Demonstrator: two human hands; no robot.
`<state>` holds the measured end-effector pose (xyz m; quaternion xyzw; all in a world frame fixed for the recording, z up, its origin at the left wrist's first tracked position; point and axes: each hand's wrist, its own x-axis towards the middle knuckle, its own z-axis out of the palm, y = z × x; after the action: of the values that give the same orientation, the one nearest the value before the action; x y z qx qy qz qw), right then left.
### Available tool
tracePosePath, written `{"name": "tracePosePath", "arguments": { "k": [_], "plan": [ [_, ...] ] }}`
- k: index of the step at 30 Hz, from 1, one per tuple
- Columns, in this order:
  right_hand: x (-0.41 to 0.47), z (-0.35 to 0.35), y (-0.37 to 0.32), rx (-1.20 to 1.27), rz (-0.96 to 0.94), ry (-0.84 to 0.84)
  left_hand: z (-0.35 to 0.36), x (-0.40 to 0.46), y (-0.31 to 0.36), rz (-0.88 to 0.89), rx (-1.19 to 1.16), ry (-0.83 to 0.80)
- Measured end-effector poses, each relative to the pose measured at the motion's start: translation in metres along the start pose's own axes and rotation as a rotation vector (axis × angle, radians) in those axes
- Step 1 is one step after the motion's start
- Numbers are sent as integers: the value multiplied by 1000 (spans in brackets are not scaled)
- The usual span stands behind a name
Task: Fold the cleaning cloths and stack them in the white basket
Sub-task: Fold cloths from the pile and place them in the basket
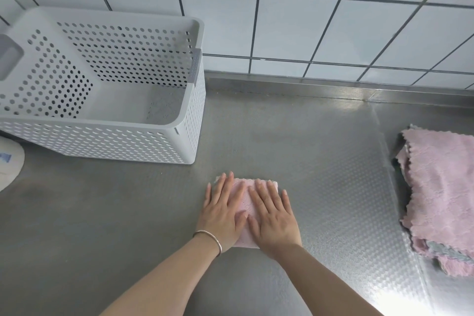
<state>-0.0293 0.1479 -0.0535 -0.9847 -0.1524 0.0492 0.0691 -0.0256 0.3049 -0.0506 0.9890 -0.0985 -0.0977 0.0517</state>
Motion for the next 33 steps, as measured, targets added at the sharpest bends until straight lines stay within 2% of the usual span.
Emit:
{"name": "tracePosePath", "arguments": {
  "k": [8, 10, 11, 14, 16, 19, 21, 24, 28, 31, 33],
  "plan": [
    [3, -6, -2, -66, -1, -104, -11, 5, 1, 26, -1, -82],
    [8, -16, 0, -70, -27, -46, -23, 8, -3, -14, -114, -123],
    [8, -24, -1, -47, -13, -21, -30, 6, -5, -64, -197, -91],
    [-2, -40, -5, 242, 228, 33, -37, -8, -15, -356, -537, 105],
    [-12, -49, -9, 524, 515, 61, -36, -19, -19, -543, -626, 96],
    [-19, -51, -13, 874, 852, 35, -35, -27, -11, -590, -619, 12],
    [-21, -49, -16, 921, 913, -2, -38, -27, -4, -609, -640, -35],
    [-22, -50, -19, 918, 904, -95, -41, -23, 0, -691, -735, -111],
    [-21, -53, -13, 1024, 948, -241, -57, -26, 2, -873, -1161, -231],
    [-25, -55, -6, 1197, 979, -298, -68, -33, 6, -1060, -1519, -304],
    [-33, -59, -3, 1286, 987, -327, -71, -42, 11, -1104, -1693, -381]
  ]
}}
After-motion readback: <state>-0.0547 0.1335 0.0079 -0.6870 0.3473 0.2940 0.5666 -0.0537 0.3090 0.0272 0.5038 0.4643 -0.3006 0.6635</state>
